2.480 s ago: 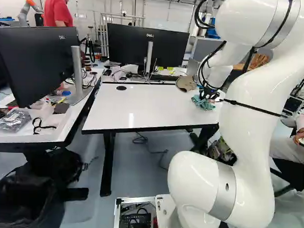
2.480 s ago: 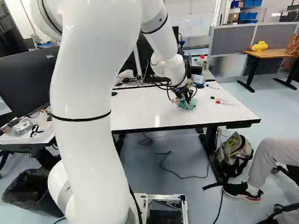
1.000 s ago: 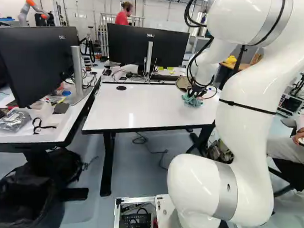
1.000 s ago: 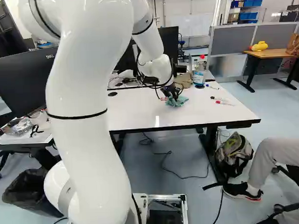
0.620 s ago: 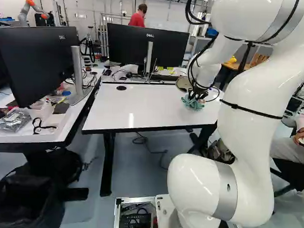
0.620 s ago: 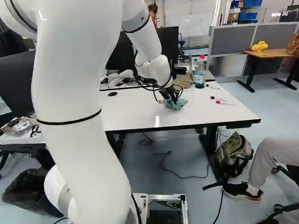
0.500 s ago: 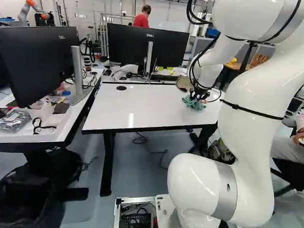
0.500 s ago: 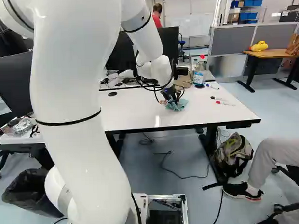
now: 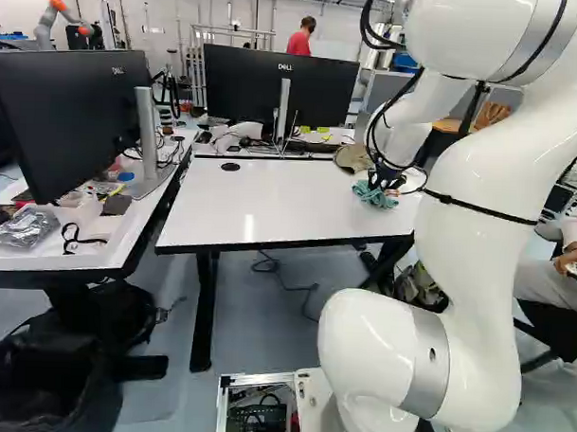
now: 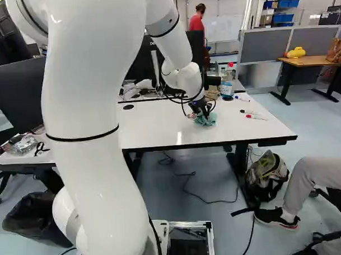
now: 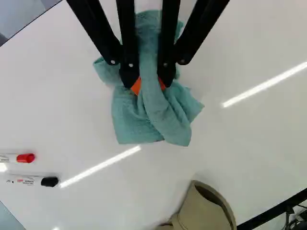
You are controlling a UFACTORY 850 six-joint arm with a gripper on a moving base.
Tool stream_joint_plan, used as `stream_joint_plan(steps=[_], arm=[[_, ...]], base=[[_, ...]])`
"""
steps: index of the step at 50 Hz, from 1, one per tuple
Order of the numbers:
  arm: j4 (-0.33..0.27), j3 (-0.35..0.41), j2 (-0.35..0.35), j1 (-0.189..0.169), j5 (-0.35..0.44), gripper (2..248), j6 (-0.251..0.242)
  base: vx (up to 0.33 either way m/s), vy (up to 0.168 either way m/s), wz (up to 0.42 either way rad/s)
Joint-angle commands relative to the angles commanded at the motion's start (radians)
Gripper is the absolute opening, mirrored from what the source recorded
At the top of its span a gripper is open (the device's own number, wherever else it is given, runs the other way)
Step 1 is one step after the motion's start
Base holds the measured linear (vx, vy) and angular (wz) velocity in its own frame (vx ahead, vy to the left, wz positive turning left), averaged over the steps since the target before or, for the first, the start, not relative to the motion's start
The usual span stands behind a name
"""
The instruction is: Clean the table with the green towel
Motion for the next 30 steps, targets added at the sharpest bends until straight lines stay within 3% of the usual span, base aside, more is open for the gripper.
stream_joint_plan(steps=[11, 30], arm=[[0.0, 0.008, 0.021, 0.004, 0.0, 50, 0.0], [0.0, 0.07, 0.119, 0.051, 0.0, 50, 0.0]], base=[[0.0, 0.0, 0.0], [0.0, 0.0, 0.0]])
